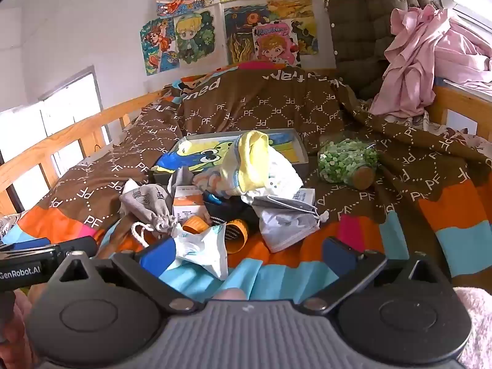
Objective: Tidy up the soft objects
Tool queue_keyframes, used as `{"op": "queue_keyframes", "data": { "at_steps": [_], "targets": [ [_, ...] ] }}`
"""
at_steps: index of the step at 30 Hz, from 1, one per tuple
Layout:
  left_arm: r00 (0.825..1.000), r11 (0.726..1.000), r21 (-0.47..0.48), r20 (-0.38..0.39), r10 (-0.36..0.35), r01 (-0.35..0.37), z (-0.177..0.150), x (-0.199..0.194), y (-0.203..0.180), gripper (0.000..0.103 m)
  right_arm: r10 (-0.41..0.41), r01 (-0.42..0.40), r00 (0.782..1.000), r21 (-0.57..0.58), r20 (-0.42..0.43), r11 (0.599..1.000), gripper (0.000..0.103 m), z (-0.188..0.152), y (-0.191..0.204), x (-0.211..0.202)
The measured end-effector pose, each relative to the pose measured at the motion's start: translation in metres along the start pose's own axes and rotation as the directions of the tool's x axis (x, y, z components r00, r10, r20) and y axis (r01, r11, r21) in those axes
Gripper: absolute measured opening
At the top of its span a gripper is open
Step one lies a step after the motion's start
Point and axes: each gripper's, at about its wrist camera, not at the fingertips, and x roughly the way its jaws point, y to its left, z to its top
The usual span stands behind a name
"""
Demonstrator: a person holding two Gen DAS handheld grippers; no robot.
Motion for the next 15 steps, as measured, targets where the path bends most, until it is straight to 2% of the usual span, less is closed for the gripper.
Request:
{"op": "queue_keyframes", "data": {
  "at_steps": [15],
  "targets": [
    [1.0, 1.0, 0.004, -0.01, -0.004, 0.004, -0.0004, 0.0054, 0.0016, 0.102, 0.004, -0.004, 1.0, 0.004, -0.006, 1.0, 0.103, -0.0005, 0.0017, 0.0001]
  ]
}}
